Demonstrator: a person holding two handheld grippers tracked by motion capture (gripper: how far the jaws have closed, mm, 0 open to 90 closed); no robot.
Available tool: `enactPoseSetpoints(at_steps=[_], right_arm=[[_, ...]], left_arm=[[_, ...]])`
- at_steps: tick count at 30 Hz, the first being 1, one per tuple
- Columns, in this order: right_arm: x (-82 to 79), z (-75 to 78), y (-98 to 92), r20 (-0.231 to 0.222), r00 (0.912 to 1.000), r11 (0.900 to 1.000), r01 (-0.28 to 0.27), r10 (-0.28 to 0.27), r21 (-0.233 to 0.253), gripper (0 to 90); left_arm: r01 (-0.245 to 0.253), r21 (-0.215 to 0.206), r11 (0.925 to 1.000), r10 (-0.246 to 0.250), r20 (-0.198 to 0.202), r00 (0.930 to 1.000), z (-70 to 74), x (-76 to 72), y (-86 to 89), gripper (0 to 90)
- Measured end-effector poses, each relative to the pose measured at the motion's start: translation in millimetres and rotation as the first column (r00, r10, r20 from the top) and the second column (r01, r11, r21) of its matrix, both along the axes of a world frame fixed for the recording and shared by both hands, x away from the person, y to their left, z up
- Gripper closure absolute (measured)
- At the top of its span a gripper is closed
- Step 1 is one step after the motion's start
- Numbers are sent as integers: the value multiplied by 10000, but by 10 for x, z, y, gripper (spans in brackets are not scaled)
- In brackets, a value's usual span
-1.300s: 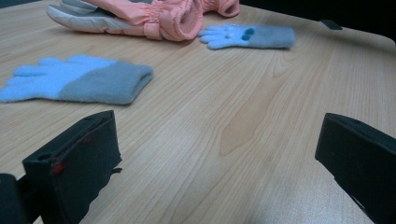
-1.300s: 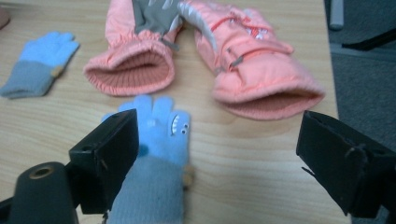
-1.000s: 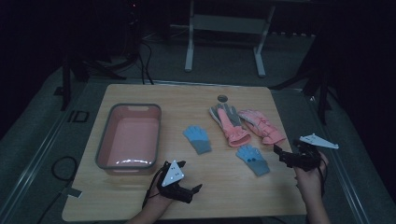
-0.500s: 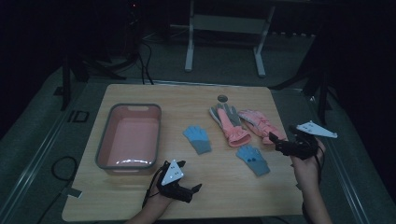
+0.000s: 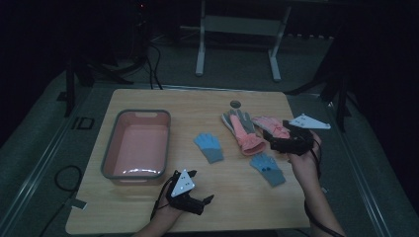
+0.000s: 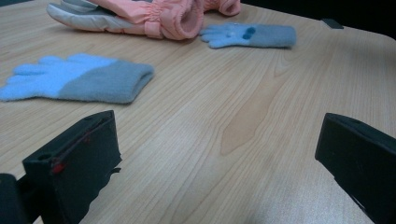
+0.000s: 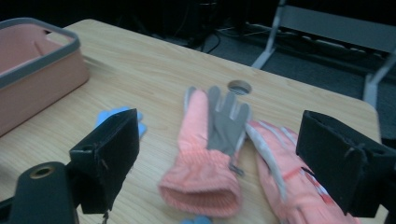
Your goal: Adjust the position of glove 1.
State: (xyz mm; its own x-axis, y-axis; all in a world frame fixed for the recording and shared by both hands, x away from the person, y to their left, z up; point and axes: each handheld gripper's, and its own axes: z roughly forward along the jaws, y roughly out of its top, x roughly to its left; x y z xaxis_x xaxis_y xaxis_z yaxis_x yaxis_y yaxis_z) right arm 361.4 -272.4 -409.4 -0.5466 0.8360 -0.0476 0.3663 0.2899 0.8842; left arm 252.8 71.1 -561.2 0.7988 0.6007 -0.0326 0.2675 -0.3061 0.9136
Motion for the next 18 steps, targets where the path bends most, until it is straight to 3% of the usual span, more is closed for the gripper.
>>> enactPoseSetpoints(at_steps=[7, 11, 15, 18], right_arm=[[110, 81, 303, -97, 9941, 9941, -1079, 1078, -80, 128], [169, 76, 477, -400, 9891, 9896, -1428, 1420, -168, 125], [233, 58, 626, -636, 9859, 9879, -1547, 1548, 68, 117], [264, 33, 738, -617, 9797, 9816, -1907, 1909, 95, 109]], left_arm=[[30, 15, 10000, -30, 99, 9999, 0, -10, 1, 0], [57, 54, 10000, -58, 129, 9999, 0, -17, -1, 0], [77, 78, 9999, -78, 128, 9999, 1, -18, -1, 0], [105, 77, 9999, -105, 114, 9999, 0, -19, -1, 0]])
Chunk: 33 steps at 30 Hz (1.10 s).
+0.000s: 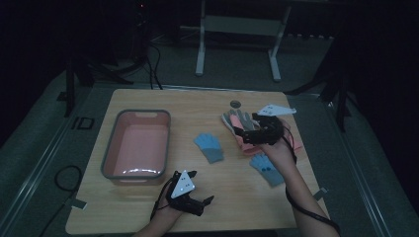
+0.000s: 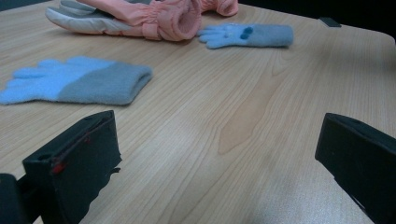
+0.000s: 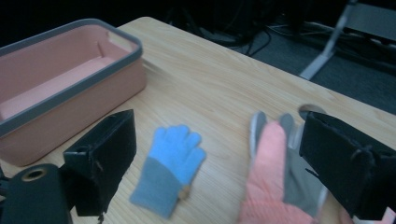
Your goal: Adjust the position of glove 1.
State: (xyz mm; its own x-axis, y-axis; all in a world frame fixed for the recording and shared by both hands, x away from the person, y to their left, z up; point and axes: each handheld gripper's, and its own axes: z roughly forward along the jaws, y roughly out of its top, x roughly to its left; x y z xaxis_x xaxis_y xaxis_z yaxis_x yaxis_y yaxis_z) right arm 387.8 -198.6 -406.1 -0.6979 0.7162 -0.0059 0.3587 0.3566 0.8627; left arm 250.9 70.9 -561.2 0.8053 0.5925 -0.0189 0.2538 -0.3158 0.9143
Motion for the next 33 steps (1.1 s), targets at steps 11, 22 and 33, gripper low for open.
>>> enactPoseSetpoints(at_steps=[11, 22, 33], right_arm=[[194, -291, 456, -952, 9898, 9931, -1099, 1056, -406, 168], [378, -707, 840, -1561, 9743, 9680, -1877, 1621, -1664, 541], [535, -1092, 914, -2454, 9556, 9562, -2146, 1634, -1989, 609]], left_arm=[[66, -8, 10000, -66, 28, 10000, 0, -4, 1, 0], [159, 5, 9999, -159, 26, 9999, -1, -7, -2, 0], [210, 13, 9998, -210, 34, 9998, 0, -10, -4, 0]])
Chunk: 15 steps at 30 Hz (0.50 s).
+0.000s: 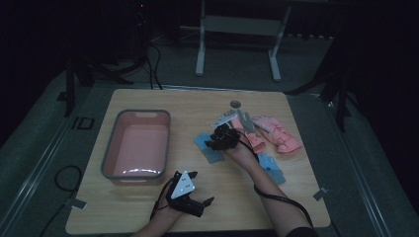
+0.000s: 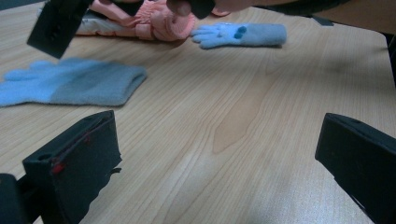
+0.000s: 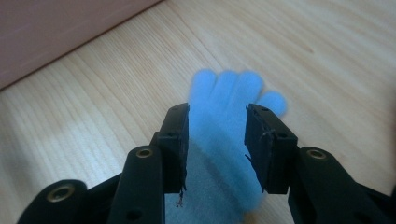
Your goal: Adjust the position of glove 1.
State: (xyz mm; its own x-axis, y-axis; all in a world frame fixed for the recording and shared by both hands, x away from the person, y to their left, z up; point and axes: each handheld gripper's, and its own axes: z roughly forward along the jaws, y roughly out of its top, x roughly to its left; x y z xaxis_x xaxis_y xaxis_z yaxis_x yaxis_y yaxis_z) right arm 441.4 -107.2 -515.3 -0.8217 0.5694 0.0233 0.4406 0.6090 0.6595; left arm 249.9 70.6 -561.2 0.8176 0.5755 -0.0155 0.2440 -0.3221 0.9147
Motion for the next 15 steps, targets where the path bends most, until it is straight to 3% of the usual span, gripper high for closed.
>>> enactPoseSetpoints(at_steps=[9, 15], right_arm=[[75, -263, -8, -602, 9980, 9995, 162, -178, -266, 623], [63, -298, -33, -465, 9988, 9999, 168, -167, 22, 683]], left_arm=[[4, 0, 10000, -4, 7, 10000, 0, -1, 1, 0], [0, 8, 10000, 0, -25, 10000, 0, 0, -1, 0]])
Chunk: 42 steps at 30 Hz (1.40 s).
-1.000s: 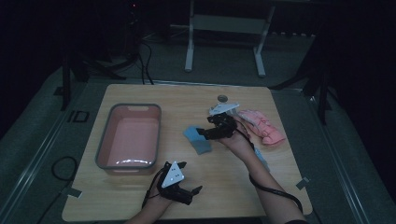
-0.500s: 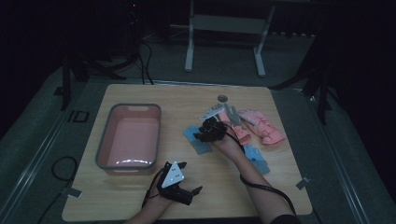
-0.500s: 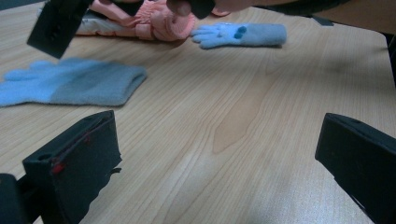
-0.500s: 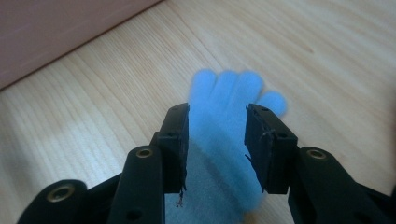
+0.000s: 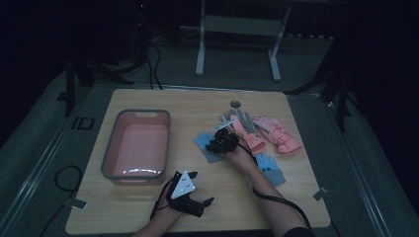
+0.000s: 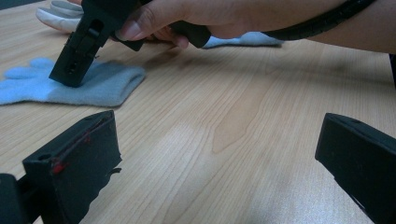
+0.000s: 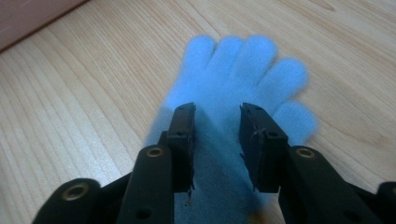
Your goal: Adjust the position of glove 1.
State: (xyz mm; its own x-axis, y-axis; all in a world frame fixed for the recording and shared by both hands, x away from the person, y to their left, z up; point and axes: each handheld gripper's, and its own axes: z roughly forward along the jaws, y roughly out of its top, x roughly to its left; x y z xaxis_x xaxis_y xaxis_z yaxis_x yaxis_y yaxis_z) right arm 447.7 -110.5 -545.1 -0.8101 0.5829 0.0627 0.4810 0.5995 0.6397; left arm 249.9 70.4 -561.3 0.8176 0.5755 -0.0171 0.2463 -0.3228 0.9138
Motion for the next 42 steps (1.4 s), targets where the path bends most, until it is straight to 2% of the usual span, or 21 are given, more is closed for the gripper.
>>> enactPoseSetpoints(at_steps=[5, 7, 10, 11, 12, 13, 16, 18, 23, 26, 28, 29, 32, 34, 35, 36, 37, 39, 42], right_arm=[[-30, -10, 18, 210, 9995, 9997, 248, -247, -30, 809], [-55, -9, 41, 337, 9986, 9990, 422, -418, -112, 836], [-88, 35, 53, 258, 9957, 9960, 893, -891, -74, 856], [-88, 35, 53, 258, 9957, 9960, 893, -891, -74, 856], [-114, 71, 51, 286, 9949, 9953, 967, -965, -42, 856], [-198, 190, 18, 346, 9921, 9925, 1200, -1207, 235, 858], [-364, 391, -54, 512, 9872, 9867, 1474, -1510, 681, 859], [-501, 525, -107, 731, 9836, 9838, 1590, -1651, 834, 859], [-796, 771, -267, 1087, 9750, 9789, 1847, -1937, 879, 859], [-923, 839, -396, 993, 9697, 9718, 2137, -2233, 993, 859], [-1007, 853, -467, 1010, 9631, 9658, 2398, -2494, 983, 859], [-1069, 855, -522, 956, 9563, 9576, 2656, -2763, 1113, 858], [-1212, 816, -606, 908, 9443, 9457, 3066, -3164, 1079, 858], [-1326, 755, -653, 733, 9401, 9400, 3246, -3329, 1050, 858], [-1326, 755, -653, 733, 9401, 9400, 3246, -3329, 1050, 858], [-1363, 735, -670, 736, 9357, 9355, 3363, -3449, 1083, 858], [-1435, 676, -702, 515, 9317, 9294, 3526, -3595, 1089, 857], [-1484, 612, -716, 487, 9269, 9249, 3661, -3722, 1024, 857], [-1539, 478, -721, 303, 9265, 9249, 3717, -3750, 798, 855]], left_arm=[[-12, 9, 10000, 12, -24, 10000, 0, 3, -1, 0], [0, 7, 10000, 0, -39, 10000, 0, 5, 1, 0], [-11, -32, 10000, 11, -70, 10000, 0, 8, 6, 0], [-11, -32, 10000, 11, -70, 10000, 0, 8, 6, 0], [-18, -49, 10000, 18, -79, 10000, 0, 9, 7, 0], [-16, -46, 10000, 16, -71, 10000, 0, 8, 7, 0], [-13, -7, 10000, 13, -33, 10000, 1, 7, 3, 0], [-21, -2, 10000, 21, -31, 10000, 1, 7, 2, 0], [-53, -14, 10000, 53, -30, 10000, 0, 5, 0, 0], [-63, -19, 10000, 63, -51, 10000, 0, 9, 2, 0], [-82, -30, 10000, 81, -90, 9999, 0, 12, 4, 0], [-87, -31, 10000, 87, -104, 9999, 0, 12, 4, 0], [-91, -13, 10000, 90, -81, 9999, 1, 13, 4, 0], [-88, -9, 10000, 88, -63, 9999, 0, 10, 0, 0], [-88, -9, 10000, 88, -63, 9999, 0, 10, 0, 0], [-88, 2, 10000, 88, -54, 9999, 0, 9, -2, 0], [-87, 0, 10000, 87, -63, 9999, 0, 9, -3, 0], [-90, 5, 10000, 90, -63, 9999, 1, 11, 0, 0], [-79, 4, 10000, 79, -65, 9999, 0, 10, 0, 0]])
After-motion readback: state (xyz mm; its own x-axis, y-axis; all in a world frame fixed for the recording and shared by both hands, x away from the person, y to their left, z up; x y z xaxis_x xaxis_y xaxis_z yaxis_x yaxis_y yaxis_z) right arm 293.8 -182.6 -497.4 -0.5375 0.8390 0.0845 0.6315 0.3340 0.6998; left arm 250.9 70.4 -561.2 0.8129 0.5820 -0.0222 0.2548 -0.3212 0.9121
